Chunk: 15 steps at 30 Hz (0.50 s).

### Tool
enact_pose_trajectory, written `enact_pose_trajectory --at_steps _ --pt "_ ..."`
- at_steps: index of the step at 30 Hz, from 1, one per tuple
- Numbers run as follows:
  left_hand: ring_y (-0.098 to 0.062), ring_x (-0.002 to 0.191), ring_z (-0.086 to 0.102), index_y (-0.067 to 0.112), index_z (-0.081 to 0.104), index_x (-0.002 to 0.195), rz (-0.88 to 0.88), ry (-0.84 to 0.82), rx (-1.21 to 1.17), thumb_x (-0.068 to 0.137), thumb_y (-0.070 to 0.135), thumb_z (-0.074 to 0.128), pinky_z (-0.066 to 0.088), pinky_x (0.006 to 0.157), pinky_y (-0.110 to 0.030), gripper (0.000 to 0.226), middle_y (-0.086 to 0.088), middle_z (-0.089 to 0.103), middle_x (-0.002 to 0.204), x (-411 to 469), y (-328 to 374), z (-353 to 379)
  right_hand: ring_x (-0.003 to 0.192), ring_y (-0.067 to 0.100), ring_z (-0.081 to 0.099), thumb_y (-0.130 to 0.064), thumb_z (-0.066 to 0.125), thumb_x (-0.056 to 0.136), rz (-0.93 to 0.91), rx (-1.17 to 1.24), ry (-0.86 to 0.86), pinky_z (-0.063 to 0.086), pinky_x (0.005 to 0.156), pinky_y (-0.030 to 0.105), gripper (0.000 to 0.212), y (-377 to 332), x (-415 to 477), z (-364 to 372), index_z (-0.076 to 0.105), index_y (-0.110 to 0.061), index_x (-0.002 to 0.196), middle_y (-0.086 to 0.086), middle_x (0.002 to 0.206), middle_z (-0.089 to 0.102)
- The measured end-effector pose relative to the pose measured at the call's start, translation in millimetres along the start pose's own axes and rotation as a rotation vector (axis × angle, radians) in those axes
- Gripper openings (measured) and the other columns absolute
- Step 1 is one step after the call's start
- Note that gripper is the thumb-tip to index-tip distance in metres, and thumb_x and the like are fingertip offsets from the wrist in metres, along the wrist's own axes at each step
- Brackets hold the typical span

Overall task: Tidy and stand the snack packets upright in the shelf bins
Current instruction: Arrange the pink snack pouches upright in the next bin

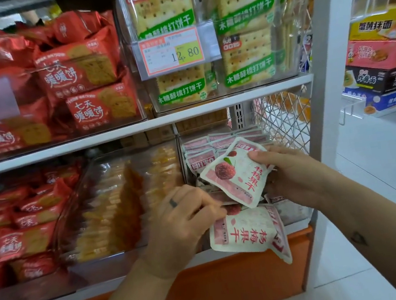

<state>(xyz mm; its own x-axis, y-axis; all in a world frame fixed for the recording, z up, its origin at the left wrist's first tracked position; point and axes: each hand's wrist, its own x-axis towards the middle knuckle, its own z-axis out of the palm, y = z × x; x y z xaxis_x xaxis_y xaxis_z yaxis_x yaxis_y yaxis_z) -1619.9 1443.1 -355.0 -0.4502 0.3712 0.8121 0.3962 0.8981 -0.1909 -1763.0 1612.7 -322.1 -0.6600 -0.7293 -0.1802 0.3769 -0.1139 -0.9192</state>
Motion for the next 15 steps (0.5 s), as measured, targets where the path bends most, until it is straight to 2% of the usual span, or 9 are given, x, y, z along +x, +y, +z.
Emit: enact_pose_trajectory --at_steps 2,5,8,10,13,15 --pt "-0.013 0.075 0.05 0.017 0.053 0.088 0.024 0.001 -0.003 0.082 0.023 0.074 0.04 0.065 -0.023 0.023 0.005 0.05 0.087 1.8 2.0 -0.5 0.079 0.021 0.069 -0.019 0.063 0.076 0.044 0.059 -0.062 0.058 0.063 0.034 0.057 1.9 1.7 1.4 0.048 0.007 0.124 0.016 0.099 0.068" --pt "-0.013 0.075 0.05 0.017 0.052 0.087 0.026 -0.008 -0.015 0.084 0.026 0.071 0.04 0.064 -0.023 0.022 0.004 0.05 0.087 3.9 4.5 -1.0 0.081 0.023 0.07 -0.019 0.062 0.072 0.107 0.094 -0.111 0.058 0.064 0.035 0.064 1.7 1.7 0.1 0.045 0.004 0.13 0.018 0.107 0.067" --pt "-0.013 0.074 0.05 0.017 0.052 0.087 0.001 -0.044 -0.04 0.087 0.032 0.067 0.041 0.063 -0.022 0.02 0.004 0.05 0.088 4.5 4.4 0.0 0.073 0.02 0.071 -0.015 0.061 0.073 0.093 0.069 -0.092 0.058 0.057 0.032 0.049 -0.2 -0.5 -0.3 0.053 0.0 0.118 0.014 0.09 0.071" --pt "-0.013 0.075 0.054 0.017 0.053 0.089 -0.036 -0.063 -0.06 0.083 0.025 0.073 0.045 0.065 -0.025 0.022 0.004 0.052 0.09 2.5 1.6 0.7 0.072 0.02 0.071 -0.008 0.058 0.082 0.016 0.094 -0.023 0.058 0.057 0.031 0.033 -2.6 -1.0 -1.1 0.053 0.001 0.113 0.015 0.088 0.071" --pt "-0.011 0.078 0.057 0.019 0.054 0.092 -0.182 -0.021 -0.077 0.074 0.018 0.08 0.049 0.06 -0.031 0.032 0.006 0.053 0.093 2.4 -6.0 -3.6 0.069 0.021 0.07 -0.002 0.057 0.087 -0.204 0.086 0.245 0.059 0.058 0.032 0.019 -8.9 -3.6 -9.7 0.055 0.003 0.104 0.016 0.086 0.069" --pt "-0.005 0.076 0.053 0.018 0.054 0.091 -0.29 0.018 -0.041 0.076 0.023 0.076 0.048 0.057 -0.021 0.027 0.006 0.05 0.092 6.5 -10.5 -9.9 0.071 0.021 0.07 -0.002 0.06 0.086 -0.331 0.031 0.406 0.059 0.063 0.034 0.014 -12.3 -7.7 -17.4 0.056 -0.001 0.099 0.014 0.085 0.068"
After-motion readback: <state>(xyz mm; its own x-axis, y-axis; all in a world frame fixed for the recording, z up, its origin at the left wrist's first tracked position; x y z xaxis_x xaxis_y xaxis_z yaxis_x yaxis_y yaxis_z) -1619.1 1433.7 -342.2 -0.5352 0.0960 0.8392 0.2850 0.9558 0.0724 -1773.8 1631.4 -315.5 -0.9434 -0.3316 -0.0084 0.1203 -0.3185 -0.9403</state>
